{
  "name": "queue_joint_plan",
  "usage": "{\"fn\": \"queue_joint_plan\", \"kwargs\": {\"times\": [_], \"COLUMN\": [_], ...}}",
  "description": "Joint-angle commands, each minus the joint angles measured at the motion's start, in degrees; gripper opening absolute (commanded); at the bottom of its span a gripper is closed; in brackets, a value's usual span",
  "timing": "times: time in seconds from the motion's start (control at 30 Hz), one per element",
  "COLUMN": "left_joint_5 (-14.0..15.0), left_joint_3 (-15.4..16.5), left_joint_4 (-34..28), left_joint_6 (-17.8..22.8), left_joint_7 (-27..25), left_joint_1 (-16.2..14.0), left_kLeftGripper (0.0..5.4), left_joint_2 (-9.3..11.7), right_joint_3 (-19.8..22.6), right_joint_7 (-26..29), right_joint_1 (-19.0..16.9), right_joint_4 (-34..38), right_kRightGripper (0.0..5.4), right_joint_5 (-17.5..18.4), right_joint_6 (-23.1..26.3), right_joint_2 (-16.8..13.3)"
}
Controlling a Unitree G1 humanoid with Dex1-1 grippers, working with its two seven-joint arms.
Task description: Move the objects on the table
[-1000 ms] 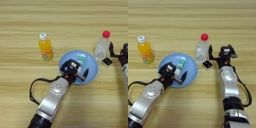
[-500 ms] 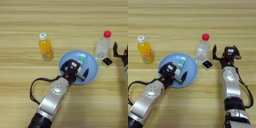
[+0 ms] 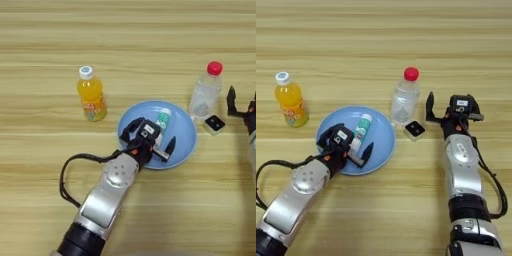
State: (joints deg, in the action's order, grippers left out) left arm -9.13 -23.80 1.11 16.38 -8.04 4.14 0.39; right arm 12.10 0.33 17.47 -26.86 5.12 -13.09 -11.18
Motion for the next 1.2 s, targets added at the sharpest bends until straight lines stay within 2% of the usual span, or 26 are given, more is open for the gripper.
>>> {"fn": "queue_joint_plan", "kwargs": {"times": [0.03,0.27,0.57,1.2], "left_joint_5": [-2.1,-2.8,-2.7,-2.2], "left_joint_3": [-0.4,-0.1,0.2,1.1], "left_joint_4": [2.7,5.7,6.7,7.8], "left_joint_6": [-0.2,-1.4,-2.0,-3.4], "left_joint_7": [0.3,0.1,0.1,-0.2], "left_joint_1": [0.8,1.3,1.4,1.3], "left_kLeftGripper": [5.4,5.4,5.4,3.67], "left_joint_2": [0.8,0.7,0.5,0.1], "right_joint_3": [0.6,0.9,1.0,1.0], "right_joint_7": [-0.1,0.2,0.5,0.5], "right_joint_1": [0.7,0.8,0.8,0.9], "right_joint_4": [-0.3,-0.3,-0.4,-0.8], "right_kRightGripper": [5.38,5.38,5.38,5.4], "right_joint_5": [0.4,0.4,0.5,0.8], "right_joint_6": [0.8,1.0,1.1,1.0], "right_joint_2": [-0.4,-0.2,-0.2,-0.3]}}
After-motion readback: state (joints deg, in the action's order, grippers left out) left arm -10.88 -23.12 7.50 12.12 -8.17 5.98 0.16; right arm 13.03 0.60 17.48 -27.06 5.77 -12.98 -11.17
